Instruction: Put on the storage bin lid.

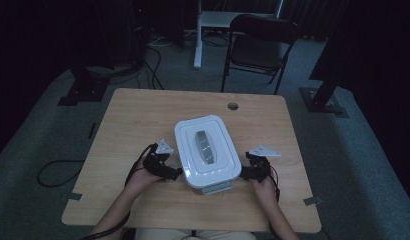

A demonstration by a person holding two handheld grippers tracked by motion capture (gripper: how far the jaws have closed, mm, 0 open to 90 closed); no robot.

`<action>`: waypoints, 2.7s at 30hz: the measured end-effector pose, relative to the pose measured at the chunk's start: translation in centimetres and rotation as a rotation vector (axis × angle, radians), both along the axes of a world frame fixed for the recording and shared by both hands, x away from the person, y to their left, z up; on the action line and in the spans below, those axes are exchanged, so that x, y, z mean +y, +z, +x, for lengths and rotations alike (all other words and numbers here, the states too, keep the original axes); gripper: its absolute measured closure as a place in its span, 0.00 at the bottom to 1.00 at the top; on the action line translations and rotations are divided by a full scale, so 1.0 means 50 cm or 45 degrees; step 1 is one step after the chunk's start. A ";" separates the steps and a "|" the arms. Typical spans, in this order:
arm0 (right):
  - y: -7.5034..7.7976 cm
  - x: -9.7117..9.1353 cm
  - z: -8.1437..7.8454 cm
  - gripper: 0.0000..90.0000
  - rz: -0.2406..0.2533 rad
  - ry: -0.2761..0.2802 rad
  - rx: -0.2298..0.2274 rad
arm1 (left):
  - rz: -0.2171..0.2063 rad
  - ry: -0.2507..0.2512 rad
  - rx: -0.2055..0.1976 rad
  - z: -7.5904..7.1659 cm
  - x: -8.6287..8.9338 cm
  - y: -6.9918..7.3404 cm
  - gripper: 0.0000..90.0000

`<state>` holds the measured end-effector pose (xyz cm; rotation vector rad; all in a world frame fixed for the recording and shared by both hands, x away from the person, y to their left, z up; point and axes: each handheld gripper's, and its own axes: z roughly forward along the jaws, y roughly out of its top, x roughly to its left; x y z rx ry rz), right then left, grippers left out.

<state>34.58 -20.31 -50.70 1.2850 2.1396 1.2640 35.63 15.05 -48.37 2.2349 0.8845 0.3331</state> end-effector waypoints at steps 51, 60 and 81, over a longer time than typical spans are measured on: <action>0.001 -0.041 -0.036 0.14 -0.086 -0.120 -0.057 | -0.096 0.159 -0.052 -0.031 0.115 -0.010 0.12; 0.000 -0.069 -0.039 0.14 -0.100 -0.174 -0.059 | -0.058 0.216 -0.028 -0.042 0.153 -0.027 0.12; -0.014 -0.158 -0.062 0.14 -0.125 -0.352 -0.019 | -0.060 0.449 -0.001 -0.086 0.246 -0.045 0.12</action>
